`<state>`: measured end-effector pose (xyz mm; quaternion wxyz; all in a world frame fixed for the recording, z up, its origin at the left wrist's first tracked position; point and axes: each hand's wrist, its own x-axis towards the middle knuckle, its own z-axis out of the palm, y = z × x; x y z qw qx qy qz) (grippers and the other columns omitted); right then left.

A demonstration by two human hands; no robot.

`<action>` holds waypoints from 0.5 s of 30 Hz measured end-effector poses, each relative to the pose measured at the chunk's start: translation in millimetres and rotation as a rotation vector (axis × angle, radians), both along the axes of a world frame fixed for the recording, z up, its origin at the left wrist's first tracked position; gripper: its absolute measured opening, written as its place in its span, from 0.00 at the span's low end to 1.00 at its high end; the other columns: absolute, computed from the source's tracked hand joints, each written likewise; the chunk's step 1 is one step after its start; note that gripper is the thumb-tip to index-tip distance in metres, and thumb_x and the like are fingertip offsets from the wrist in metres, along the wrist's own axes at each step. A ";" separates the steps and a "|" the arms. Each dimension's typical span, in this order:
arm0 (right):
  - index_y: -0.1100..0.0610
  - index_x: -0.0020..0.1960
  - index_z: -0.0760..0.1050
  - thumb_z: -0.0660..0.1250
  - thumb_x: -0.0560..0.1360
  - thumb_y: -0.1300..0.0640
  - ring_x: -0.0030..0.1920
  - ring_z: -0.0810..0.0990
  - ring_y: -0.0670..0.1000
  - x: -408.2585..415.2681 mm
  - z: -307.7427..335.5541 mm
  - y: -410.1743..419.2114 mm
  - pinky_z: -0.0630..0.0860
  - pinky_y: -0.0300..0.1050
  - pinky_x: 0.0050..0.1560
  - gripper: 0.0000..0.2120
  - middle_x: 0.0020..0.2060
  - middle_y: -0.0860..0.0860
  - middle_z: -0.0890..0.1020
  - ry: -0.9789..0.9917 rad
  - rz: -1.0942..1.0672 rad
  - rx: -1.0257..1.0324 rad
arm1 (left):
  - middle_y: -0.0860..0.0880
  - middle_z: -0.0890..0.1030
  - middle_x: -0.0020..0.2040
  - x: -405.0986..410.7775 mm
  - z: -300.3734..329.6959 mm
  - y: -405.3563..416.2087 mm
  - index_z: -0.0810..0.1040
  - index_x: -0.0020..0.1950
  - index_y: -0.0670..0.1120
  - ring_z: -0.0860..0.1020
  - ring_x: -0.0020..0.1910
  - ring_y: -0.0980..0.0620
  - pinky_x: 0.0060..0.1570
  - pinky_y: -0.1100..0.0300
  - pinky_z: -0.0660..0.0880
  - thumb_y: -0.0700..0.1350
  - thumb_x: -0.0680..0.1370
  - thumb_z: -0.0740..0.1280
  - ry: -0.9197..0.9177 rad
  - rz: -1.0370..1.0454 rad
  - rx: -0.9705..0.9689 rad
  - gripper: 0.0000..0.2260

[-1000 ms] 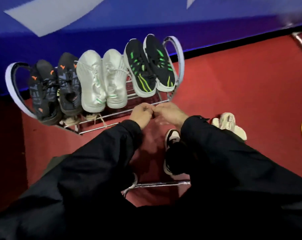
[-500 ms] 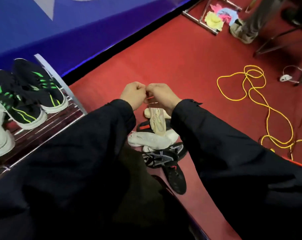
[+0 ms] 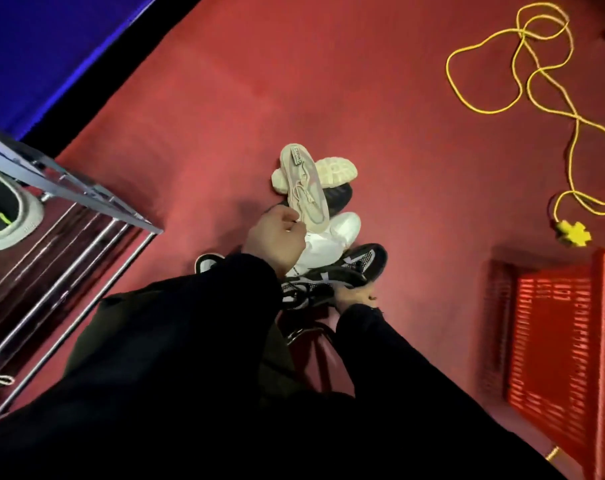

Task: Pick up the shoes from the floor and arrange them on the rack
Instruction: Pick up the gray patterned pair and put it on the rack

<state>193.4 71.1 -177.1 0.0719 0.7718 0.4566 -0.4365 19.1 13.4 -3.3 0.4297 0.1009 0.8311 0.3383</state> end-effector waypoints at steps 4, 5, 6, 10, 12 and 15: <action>0.64 0.65 0.72 0.72 0.76 0.58 0.57 0.82 0.57 6.2 -19.3 0.8 0.77 0.47 0.58 0.21 0.55 0.58 0.81 0.264 -0.274 0.048 | 0.46 0.83 0.53 0.8 -6.7 2.7 0.78 0.50 0.56 0.82 0.55 0.43 0.60 0.45 0.76 0.59 0.66 0.60 -0.013 -0.085 -0.034 0.17; 0.59 0.59 0.76 0.71 0.76 0.57 0.56 0.83 0.58 7.0 -21.6 4.6 0.77 0.48 0.58 0.14 0.52 0.58 0.82 0.266 -0.270 0.079 | 0.47 0.83 0.55 0.4 -6.7 5.2 0.78 0.54 0.54 0.81 0.56 0.42 0.61 0.46 0.76 0.56 0.67 0.59 -0.003 -0.119 -0.054 0.19; 0.52 0.53 0.76 0.70 0.74 0.53 0.55 0.84 0.60 8.4 -20.7 6.8 0.78 0.53 0.59 0.09 0.49 0.57 0.83 0.281 -0.244 0.102 | 0.47 0.82 0.57 -0.3 -8.2 7.6 0.78 0.58 0.52 0.81 0.56 0.42 0.60 0.46 0.76 0.54 0.68 0.59 0.011 -0.137 -0.067 0.21; 0.44 0.48 0.75 0.68 0.73 0.48 0.51 0.80 0.56 7.2 21.7 12.0 0.77 0.59 0.58 0.05 0.48 0.57 0.82 0.605 0.024 0.197 | 0.44 0.76 0.66 1.9 -6.0 18.1 0.75 0.67 0.49 0.77 0.63 0.42 0.65 0.49 0.73 0.44 0.74 0.64 0.032 -0.309 -0.166 0.21; 0.53 0.54 0.77 0.68 0.79 0.55 0.49 0.79 0.55 4.7 66.1 24.7 0.77 0.53 0.51 0.05 0.49 0.58 0.82 0.801 0.061 0.184 | 0.43 0.74 0.67 3.7 -9.0 18.0 0.70 0.71 0.52 0.76 0.64 0.41 0.66 0.50 0.73 0.49 0.68 0.70 0.068 -0.481 -0.324 0.30; 0.61 0.60 0.76 0.63 0.82 0.62 0.46 0.81 0.49 10.0 106.9 54.6 0.78 0.43 0.46 0.08 0.49 0.53 0.83 0.950 -0.031 0.160 | 0.45 0.79 0.63 6.9 -20.0 14.0 0.69 0.69 0.57 0.77 0.63 0.42 0.63 0.46 0.74 0.60 0.54 0.72 0.108 -0.623 -0.412 0.43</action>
